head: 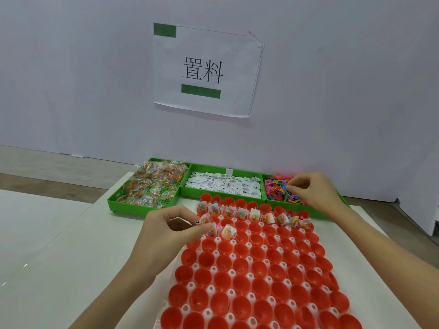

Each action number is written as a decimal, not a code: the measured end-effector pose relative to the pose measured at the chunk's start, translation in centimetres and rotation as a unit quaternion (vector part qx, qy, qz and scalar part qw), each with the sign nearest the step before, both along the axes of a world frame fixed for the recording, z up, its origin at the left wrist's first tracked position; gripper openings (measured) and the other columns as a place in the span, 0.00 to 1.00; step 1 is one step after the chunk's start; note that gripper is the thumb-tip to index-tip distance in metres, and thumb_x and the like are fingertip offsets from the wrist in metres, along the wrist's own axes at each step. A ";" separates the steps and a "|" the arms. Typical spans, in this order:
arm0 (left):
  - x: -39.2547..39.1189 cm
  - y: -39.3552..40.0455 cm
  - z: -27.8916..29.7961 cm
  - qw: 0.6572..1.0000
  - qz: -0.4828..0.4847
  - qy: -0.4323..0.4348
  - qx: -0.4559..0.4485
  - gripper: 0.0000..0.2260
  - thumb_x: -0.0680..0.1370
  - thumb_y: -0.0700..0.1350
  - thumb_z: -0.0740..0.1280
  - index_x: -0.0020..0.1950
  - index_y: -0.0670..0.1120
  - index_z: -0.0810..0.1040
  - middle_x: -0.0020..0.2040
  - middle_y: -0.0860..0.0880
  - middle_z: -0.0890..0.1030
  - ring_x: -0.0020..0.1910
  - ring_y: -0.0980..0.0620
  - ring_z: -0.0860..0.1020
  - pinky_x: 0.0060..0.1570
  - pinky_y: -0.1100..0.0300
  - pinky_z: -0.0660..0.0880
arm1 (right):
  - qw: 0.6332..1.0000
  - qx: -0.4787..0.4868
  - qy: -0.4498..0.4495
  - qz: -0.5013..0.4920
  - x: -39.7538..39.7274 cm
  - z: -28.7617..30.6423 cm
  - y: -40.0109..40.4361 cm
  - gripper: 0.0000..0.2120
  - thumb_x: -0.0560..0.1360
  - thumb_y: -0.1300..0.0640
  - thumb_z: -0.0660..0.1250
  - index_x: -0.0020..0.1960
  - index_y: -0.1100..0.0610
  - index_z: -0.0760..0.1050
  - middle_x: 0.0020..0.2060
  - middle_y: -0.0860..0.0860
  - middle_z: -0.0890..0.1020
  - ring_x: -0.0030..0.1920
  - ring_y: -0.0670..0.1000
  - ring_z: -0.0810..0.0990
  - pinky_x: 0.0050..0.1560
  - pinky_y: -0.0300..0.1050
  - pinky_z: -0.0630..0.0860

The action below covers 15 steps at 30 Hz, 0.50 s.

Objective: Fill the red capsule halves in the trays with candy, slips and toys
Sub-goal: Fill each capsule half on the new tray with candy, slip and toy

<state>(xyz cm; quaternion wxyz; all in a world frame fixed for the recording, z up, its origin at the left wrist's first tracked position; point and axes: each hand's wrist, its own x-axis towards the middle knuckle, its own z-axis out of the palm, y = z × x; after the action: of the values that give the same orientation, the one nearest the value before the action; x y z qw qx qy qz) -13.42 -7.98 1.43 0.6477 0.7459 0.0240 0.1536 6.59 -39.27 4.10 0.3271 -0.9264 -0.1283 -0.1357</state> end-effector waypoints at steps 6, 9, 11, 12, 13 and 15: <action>-0.3 -0.5 0.6 0.999 -0.047 -0.007 0.002 0.13 0.64 0.51 0.83 0.41 0.47 0.85 0.35 0.44 0.85 0.35 0.49 0.84 0.40 0.63 0.79 | 0.982 0.177 0.030 0.056 -7.5 1.6 2.1 0.03 0.78 0.61 0.71 0.50 0.55 0.83 0.40 0.48 0.88 0.41 0.46 0.86 0.40 0.37 0.81; -0.8 -1.0 0.9 0.995 -0.093 -0.029 0.015 0.11 0.67 0.47 0.83 0.43 0.45 0.86 0.37 0.45 0.86 0.37 0.49 0.84 0.40 0.64 0.79 | 0.979 0.161 0.006 0.126 -13.0 1.8 3.7 0.06 0.77 0.60 0.73 0.48 0.49 0.83 0.41 0.46 0.87 0.42 0.45 0.86 0.43 0.33 0.80; -1.1 -1.4 1.1 0.990 -0.132 -0.035 0.023 0.10 0.68 0.45 0.83 0.43 0.44 0.86 0.39 0.44 0.87 0.39 0.48 0.86 0.42 0.63 0.80 | 0.978 0.147 0.000 0.149 -16.2 1.6 4.8 0.07 0.75 0.58 0.74 0.45 0.46 0.83 0.41 0.44 0.87 0.43 0.44 0.86 0.45 0.33 0.80; -1.2 -1.6 1.1 0.988 -0.147 -0.036 0.024 0.09 0.67 0.44 0.83 0.43 0.44 0.86 0.40 0.44 0.87 0.39 0.46 0.86 0.43 0.61 0.81 | 0.977 0.147 -0.002 0.153 -17.4 1.4 5.3 0.07 0.75 0.58 0.75 0.44 0.45 0.83 0.42 0.43 0.86 0.44 0.44 0.85 0.45 0.33 0.80; -1.3 -1.8 1.0 0.987 -0.157 -0.037 0.026 0.09 0.67 0.43 0.83 0.42 0.44 0.87 0.40 0.43 0.87 0.40 0.45 0.86 0.43 0.60 0.82 | 0.978 0.145 -0.007 0.153 -18.4 1.2 5.8 0.07 0.75 0.58 0.75 0.44 0.45 0.83 0.42 0.43 0.86 0.44 0.44 0.85 0.44 0.34 0.80; -1.5 -2.3 0.9 0.986 -0.163 -0.042 0.022 0.09 0.66 0.42 0.84 0.41 0.44 0.86 0.38 0.43 0.87 0.38 0.44 0.86 0.41 0.60 0.82 | 0.979 0.131 -0.015 0.154 -19.6 0.8 6.7 0.08 0.75 0.58 0.74 0.43 0.45 0.81 0.41 0.42 0.86 0.44 0.44 0.85 0.43 0.34 0.80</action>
<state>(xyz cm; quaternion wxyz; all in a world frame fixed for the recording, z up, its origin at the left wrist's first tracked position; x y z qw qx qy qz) -14.97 -10.27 2.30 0.6476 0.7471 -0.1283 0.0774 -12.99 -32.59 4.88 0.4602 -0.8429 -0.2550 -0.1129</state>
